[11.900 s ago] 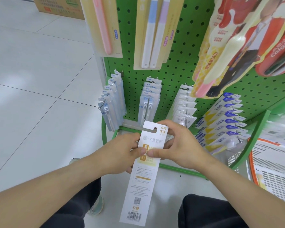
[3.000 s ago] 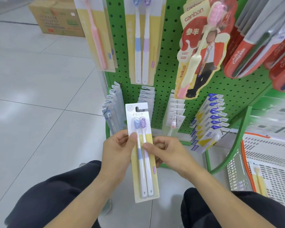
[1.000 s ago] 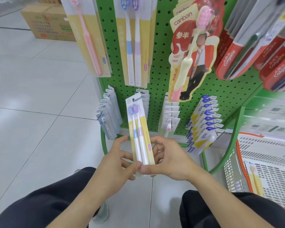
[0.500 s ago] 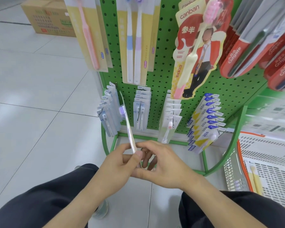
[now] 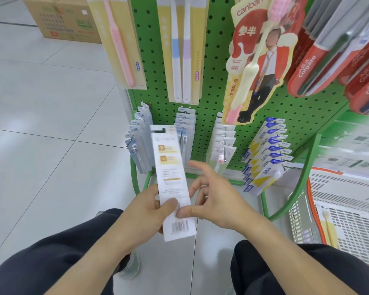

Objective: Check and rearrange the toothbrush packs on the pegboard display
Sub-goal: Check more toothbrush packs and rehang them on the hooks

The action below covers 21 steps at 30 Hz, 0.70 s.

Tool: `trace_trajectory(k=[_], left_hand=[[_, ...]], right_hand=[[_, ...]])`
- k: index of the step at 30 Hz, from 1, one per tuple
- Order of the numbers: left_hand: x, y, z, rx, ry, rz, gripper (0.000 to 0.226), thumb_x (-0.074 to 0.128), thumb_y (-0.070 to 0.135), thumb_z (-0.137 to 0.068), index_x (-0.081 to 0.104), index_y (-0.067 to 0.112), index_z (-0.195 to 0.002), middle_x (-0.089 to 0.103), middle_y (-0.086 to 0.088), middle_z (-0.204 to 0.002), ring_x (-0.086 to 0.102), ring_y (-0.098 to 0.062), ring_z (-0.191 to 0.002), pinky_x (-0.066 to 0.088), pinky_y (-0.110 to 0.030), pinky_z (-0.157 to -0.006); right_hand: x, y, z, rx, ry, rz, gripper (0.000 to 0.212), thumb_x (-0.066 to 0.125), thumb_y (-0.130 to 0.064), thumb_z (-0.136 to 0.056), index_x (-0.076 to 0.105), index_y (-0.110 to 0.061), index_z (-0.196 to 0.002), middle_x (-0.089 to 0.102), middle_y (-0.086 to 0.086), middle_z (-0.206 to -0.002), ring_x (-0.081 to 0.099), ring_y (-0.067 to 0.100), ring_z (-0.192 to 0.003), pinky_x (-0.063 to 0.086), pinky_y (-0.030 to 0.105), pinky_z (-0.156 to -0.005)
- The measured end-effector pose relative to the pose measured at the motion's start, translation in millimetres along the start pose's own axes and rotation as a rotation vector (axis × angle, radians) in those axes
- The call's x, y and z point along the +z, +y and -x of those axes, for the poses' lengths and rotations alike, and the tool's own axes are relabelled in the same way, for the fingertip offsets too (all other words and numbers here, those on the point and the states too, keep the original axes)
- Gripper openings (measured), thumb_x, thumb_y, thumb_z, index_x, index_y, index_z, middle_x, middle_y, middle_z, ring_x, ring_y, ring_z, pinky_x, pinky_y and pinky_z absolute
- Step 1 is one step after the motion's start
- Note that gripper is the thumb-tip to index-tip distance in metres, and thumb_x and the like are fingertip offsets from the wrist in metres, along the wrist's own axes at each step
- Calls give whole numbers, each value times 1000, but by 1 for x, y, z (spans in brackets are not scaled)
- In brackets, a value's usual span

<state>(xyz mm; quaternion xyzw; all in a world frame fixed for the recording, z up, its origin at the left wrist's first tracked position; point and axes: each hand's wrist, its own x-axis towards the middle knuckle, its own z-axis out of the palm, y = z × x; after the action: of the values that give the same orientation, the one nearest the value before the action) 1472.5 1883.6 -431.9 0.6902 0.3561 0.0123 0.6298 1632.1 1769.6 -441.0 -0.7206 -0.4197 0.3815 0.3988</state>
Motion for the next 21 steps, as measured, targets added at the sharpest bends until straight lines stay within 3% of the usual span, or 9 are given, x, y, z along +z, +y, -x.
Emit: trace_trajectory(k=[3,6,9,12,14,17,21], left_hand=[[-3,-1,-2,56,38,-139,21,53,31,-101,68,24,-115,78,10,-91,76,-12,-79,61,-30,-66],[-7,1,-3,65,41,-181,34,47,44,-99,72,21,-103,78,11,-85,75,-12,-74,60,-30,-63],[-6,1,0,58,-26,-223,46,40,53,-93,73,22,-99,78,7,-85,74,-16,-74,61,-38,-70],[1,-2,2,7,-158,-190,52,32,58,-90,71,28,-107,77,0,-87,74,-25,-73,61,-39,-66],[5,-4,3,18,-224,-170,45,34,55,-95,65,31,-118,77,2,-94,75,-21,-79,62,-37,-69],[6,-6,1,121,-196,-195,28,55,29,-102,56,33,-129,74,14,-111,71,-8,-100,60,-37,-87],[4,-7,0,58,-126,-185,36,67,22,-95,54,34,-126,74,14,-108,72,-6,-95,61,-36,-83]], right_hand=[[1,-3,3,24,-11,-73,112,98,-19,-61,31,-43,-147,69,3,-79,66,19,-55,57,35,-52],[5,-5,6,13,33,-6,113,99,-30,-57,29,-42,-145,72,1,-78,69,13,-61,60,32,-64],[6,-6,5,-11,124,14,118,98,-35,-56,25,-38,-149,69,-3,-87,69,8,-67,57,26,-69],[3,-6,4,2,210,-10,114,98,-33,-57,30,-38,-148,65,-7,-90,64,6,-61,50,20,-60],[1,-7,4,20,242,-23,110,98,-25,-59,33,-40,-146,65,-5,-83,62,10,-56,51,23,-52],[-1,-9,5,42,250,-122,108,94,-12,-65,28,-44,-145,67,-9,-74,68,21,-55,56,37,-43],[1,-9,4,54,270,-148,101,89,-13,-74,25,-42,-146,71,-2,-72,68,22,-51,51,31,-40]])
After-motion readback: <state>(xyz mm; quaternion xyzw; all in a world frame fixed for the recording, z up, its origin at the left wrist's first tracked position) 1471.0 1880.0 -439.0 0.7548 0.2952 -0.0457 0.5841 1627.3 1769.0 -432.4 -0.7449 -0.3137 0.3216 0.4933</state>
